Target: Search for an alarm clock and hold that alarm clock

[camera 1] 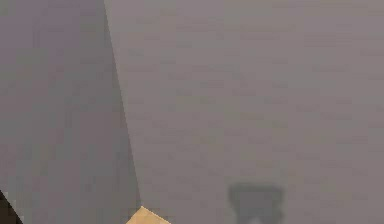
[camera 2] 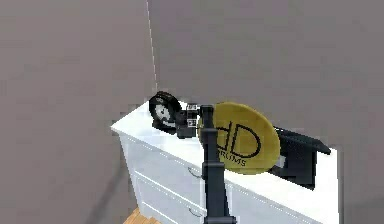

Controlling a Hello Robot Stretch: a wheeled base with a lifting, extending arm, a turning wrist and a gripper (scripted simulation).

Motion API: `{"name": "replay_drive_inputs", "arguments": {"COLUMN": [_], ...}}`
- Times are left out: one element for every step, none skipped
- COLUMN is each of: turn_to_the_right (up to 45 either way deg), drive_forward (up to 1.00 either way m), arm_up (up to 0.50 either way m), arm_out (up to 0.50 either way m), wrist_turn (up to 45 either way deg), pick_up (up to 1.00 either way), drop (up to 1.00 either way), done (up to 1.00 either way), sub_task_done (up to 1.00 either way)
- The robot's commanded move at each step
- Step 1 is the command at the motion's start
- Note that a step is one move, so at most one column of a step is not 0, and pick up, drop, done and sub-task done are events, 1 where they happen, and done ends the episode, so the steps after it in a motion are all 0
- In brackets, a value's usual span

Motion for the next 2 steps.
{"name": "replay_drive_inputs", "arguments": {"turn_to_the_right": [0.0, 0.0], "drive_forward": [0.00, 0.00], "arm_up": [0.10, 0.00], "arm_out": [0.00, 0.00], "wrist_turn": [0.0, 0.0], "pick_up": [0.00, 0.00], "drop": [0.00, 0.00], "done": [0.00, 1.00], "sub_task_done": [0.00, 0.00]}}
